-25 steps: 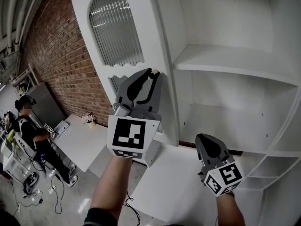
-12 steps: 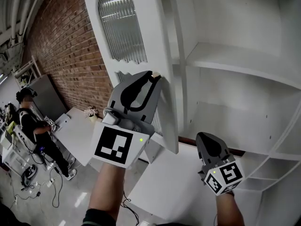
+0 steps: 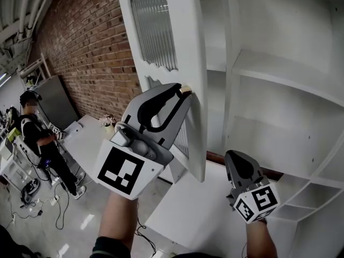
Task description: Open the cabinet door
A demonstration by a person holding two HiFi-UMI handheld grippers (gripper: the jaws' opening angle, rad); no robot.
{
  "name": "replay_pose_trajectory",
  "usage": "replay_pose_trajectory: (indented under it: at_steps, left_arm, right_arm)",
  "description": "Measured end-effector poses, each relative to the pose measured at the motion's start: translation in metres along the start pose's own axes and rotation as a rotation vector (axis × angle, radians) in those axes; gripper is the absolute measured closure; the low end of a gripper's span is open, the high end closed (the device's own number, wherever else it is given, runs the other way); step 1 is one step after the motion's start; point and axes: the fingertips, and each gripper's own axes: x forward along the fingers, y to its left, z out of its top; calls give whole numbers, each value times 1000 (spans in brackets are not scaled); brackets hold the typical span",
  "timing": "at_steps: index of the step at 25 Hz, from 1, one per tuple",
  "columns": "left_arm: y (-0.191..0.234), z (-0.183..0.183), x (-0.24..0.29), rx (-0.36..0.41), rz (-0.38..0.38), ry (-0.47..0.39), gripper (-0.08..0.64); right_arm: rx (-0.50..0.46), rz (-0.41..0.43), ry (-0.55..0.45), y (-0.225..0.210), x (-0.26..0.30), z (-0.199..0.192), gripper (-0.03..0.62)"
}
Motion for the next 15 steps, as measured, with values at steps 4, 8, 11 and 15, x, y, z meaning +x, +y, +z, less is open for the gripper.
replay_pose_trajectory:
  at_steps: [4, 8, 11, 15]
  left_arm:
    - [5, 4, -17, -17, -20, -18, 483]
    - [11, 8, -35, -30, -43, -30, 482]
    - [16, 10, -50, -37, -56, -36, 480]
    - [26, 13, -73, -58, -61, -53, 477]
  right_arm:
    - [-7, 4, 0, 12, 4, 3, 588]
    - [-12, 9, -1, 25, 7, 6, 588]
    - [-16, 17, -4, 36, 9, 7, 588]
    - [-20, 35, -1, 52, 14, 8, 588]
